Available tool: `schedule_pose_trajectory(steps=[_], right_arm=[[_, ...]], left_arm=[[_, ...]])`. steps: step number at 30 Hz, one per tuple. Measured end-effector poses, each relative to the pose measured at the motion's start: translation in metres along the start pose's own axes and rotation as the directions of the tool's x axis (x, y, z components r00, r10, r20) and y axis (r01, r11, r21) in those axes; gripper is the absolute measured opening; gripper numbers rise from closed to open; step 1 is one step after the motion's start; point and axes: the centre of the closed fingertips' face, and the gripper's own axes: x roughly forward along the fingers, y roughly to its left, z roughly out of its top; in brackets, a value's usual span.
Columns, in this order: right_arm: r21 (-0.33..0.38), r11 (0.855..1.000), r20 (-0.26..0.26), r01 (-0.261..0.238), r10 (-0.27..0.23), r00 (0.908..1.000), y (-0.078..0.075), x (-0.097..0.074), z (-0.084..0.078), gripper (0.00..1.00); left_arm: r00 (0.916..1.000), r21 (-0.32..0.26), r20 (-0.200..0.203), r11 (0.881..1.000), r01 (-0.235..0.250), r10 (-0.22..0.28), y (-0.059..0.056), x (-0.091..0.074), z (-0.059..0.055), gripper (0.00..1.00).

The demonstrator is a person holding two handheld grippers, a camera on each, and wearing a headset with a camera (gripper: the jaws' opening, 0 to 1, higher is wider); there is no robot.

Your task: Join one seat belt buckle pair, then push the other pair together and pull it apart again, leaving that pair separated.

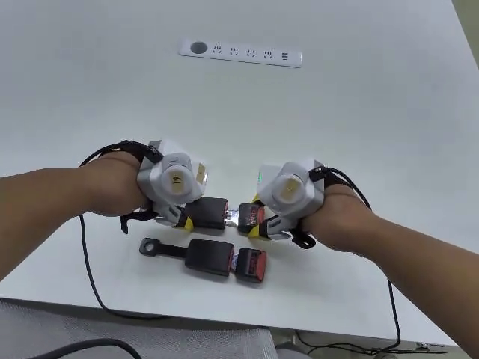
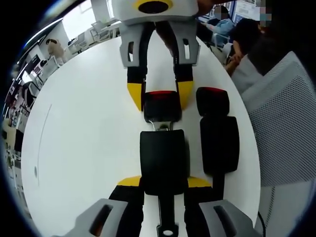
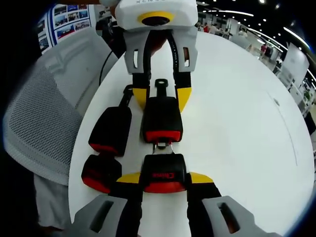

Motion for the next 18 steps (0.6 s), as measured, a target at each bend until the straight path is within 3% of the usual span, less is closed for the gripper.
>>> schedule_pose_trajectory(steps=[8,18], right_arm=[[0.018,1.000,-0.002,0.013,-0.013,0.9999,0.0002,0.0077,0.0090,0.30],[0.005,1.000,-0.010,0.006,-0.006,0.9999,0.0015,0.0070,0.0079,0.30]], left_arm=[[1.0000,-0.006,0.001,1.000,0.006,-0.006,0.0002,0.0009,-0.0010,0.31],[1.0000,-0.004,0.000,1.000,0.006,-0.006,-0.0005,0.0009,-0.0006,0.31]])
